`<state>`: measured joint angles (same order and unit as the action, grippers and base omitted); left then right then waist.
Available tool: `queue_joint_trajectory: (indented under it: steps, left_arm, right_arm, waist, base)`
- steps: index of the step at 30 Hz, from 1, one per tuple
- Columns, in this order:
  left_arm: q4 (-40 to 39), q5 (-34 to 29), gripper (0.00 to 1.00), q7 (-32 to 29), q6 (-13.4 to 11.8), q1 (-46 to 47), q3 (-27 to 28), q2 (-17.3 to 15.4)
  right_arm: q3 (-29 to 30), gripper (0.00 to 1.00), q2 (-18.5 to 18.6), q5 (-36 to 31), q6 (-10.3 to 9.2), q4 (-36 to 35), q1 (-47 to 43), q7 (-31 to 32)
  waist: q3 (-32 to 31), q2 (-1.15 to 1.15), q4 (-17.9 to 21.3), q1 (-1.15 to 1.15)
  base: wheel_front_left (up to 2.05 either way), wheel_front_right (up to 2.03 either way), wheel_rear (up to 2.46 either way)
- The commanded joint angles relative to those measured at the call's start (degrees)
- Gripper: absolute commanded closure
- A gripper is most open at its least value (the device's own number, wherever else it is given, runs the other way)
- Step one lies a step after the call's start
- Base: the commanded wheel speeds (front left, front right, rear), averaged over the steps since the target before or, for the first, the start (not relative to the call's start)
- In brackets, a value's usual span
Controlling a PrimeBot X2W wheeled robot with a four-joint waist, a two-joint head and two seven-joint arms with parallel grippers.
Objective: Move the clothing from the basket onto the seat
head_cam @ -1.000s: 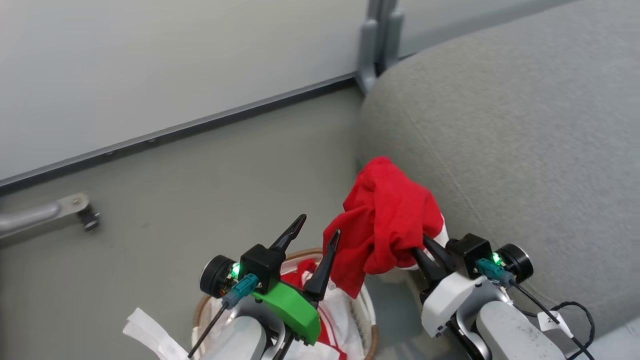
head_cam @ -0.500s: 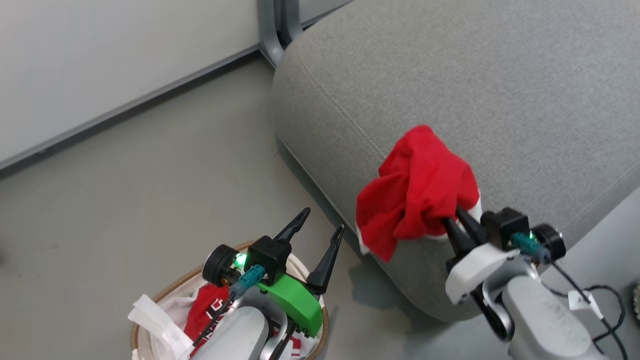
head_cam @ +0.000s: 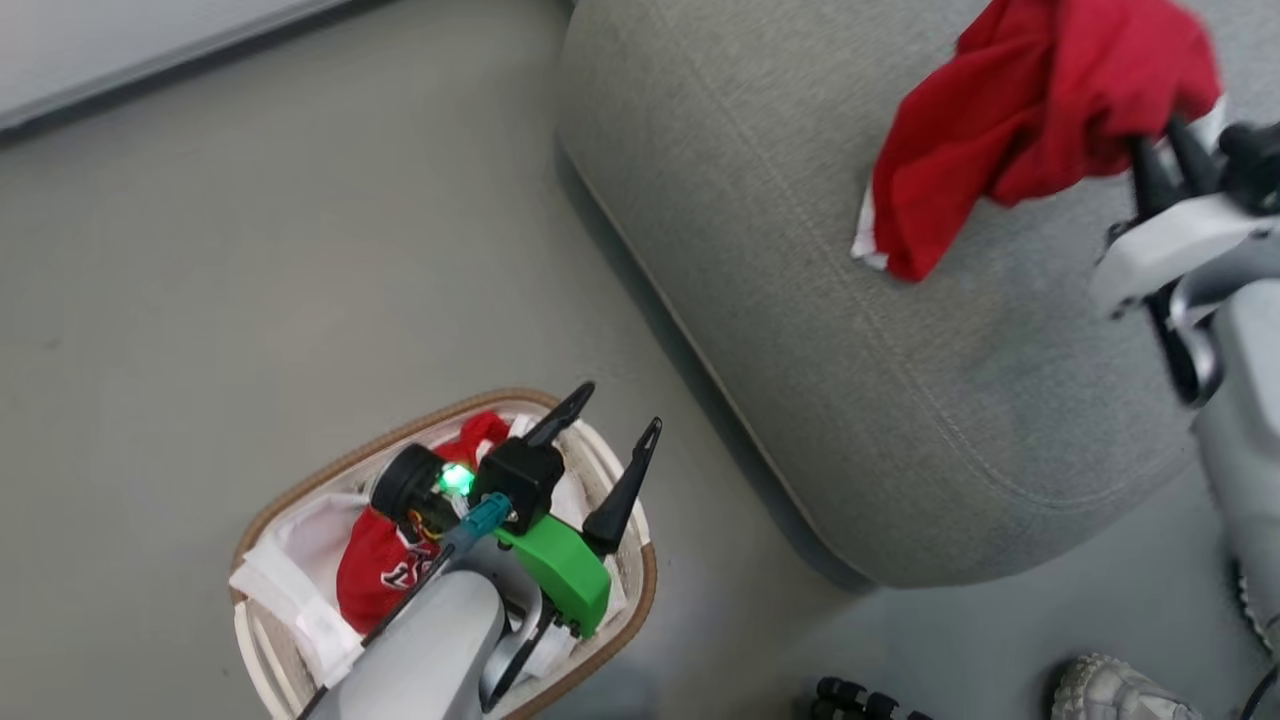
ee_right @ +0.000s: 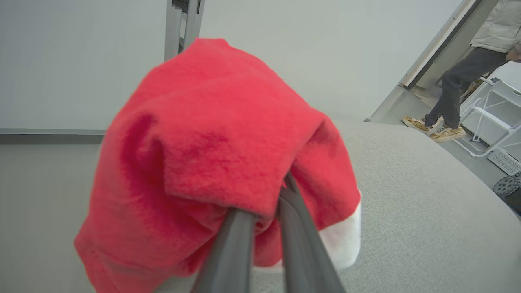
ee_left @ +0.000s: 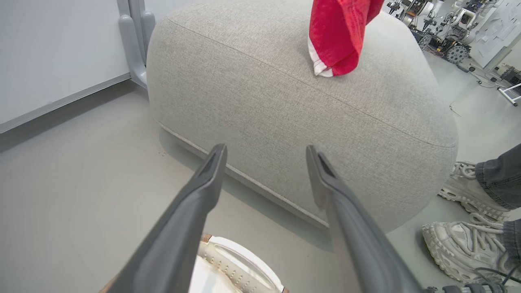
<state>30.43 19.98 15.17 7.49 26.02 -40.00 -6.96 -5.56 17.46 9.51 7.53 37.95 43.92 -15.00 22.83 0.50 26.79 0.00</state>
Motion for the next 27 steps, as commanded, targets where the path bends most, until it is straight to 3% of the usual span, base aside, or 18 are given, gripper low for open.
queue_joint_trajectory:
  steps: [1,8,13,14,15,16,17,27]
  left_arm:
    - [0.2,-0.8,0.0,0.0,0.0,1.9,0.1,-0.9]
    - [-0.6,-1.8,0.0,0.0,0.0,5.1,-0.6,-0.8]
    - [-1.2,-2.5,0.0,0.0,0.0,6.5,0.2,-0.5]
    - [-1.3,-2.7,0.0,0.0,0.0,6.7,1.0,-0.3]
    - [-1.5,-2.7,0.0,0.0,0.0,6.6,1.4,-0.2]
    - [-1.6,-2.9,0.0,0.0,0.0,6.4,2.0,-0.1]
    - [-1.6,-3.0,0.0,0.0,0.0,6.1,2.5,-0.2]
    - [-1.5,-3.2,0.0,0.0,0.0,2.3,6.8,-0.1]
  right_arm:
    - [1.8,1.0,0.8,-0.6,-0.08,1.9,2.4,-0.3]
    - [9.2,1.0,3.8,-4.6,-0.08,10.2,10.6,-0.3]
    - [13.4,1.0,3.7,-8.0,-0.08,15.0,13.4,-0.3]
    - [14.9,0.94,3.7,-9.5,-0.08,16.9,13.8,-0.3]
    - [15.4,0.6,3.5,-10.1,-0.08,17.5,13.6,-0.3]
    - [16.5,0.05,3.3,-10.5,-0.08,18.0,13.2,-0.3]
    - [17.4,0.0,3.1,-10.8,-0.08,18.3,12.8,-0.3]
    - [22.1,0.0,0.2,-12.0,-0.08,14.1,4.7,-0.3]
  waist:
    - [5.9,-0.5,-4.7,0.0]
    - [11.0,-0.5,-9.1,0.0]
    - [13.9,-0.5,-11.8,0.0]
    - [14.5,-0.5,-12.6,0.0]
    - [14.6,-0.5,-12.8,0.0]
    - [14.7,-0.5,-13.0,0.0]
    - [14.7,-0.5,-13.1,0.0]
    - [8.9,-0.5,-12.4,0.0]
  base:
    - [0.0,0.0,0.0]
    - [0.0,0.0,0.0]
    - [0.0,0.0,0.0]
    - [0.0,0.0,0.0]
    - [0.0,0.0,0.0]
    - [0.0,0.0,0.0]
    - [0.0,0.0,0.0]
    - [0.0,0.0,0.0]
